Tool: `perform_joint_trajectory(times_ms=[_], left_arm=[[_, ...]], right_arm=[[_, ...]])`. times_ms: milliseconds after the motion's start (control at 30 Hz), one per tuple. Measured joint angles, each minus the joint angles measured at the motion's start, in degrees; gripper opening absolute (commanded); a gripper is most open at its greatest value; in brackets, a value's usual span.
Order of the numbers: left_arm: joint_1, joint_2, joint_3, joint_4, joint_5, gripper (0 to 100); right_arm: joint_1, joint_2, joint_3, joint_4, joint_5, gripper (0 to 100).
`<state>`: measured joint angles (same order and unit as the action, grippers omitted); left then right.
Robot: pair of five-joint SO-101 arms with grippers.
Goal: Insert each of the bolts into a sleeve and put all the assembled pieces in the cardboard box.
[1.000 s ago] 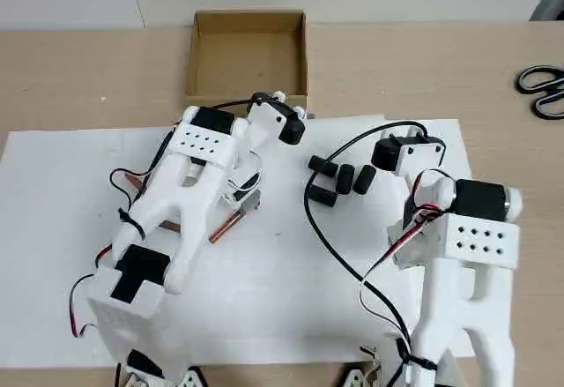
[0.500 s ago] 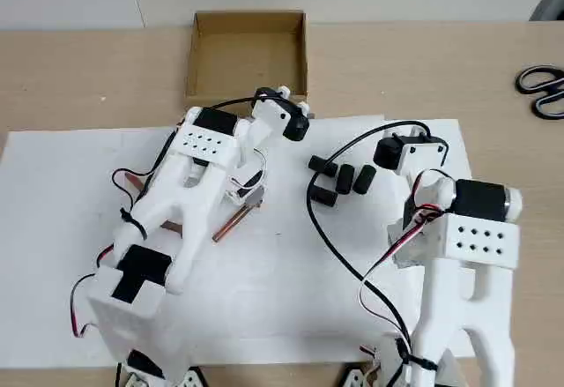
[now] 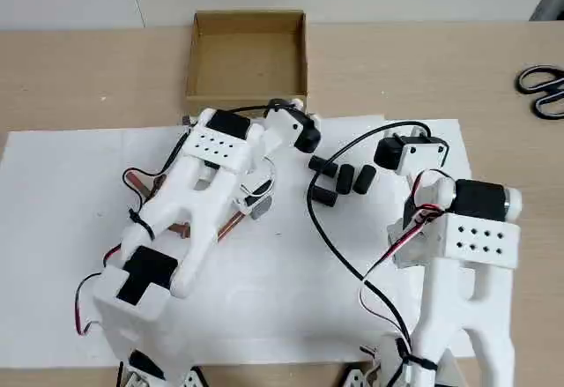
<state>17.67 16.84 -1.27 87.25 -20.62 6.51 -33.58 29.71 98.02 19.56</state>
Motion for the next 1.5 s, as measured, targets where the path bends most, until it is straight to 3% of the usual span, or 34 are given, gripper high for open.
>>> perform_joint_trajectory(times_ms=[833,1067,1500], left_arm=[[-0.53,7.56,-0.79,-3.96,0.79,14],[-0.09,9.05,-0.79,-4.48,0.88,0],[0.09,7.74,-1.41,-3.43,1.05,1]], right_arm=[[0.0,0.0,0.0,0.0,0.0,0.2],[0.0,0.0,0.0,0.0,0.0,0.2],[0.0,0.0,0.0,0.0,0.0,0.3]])
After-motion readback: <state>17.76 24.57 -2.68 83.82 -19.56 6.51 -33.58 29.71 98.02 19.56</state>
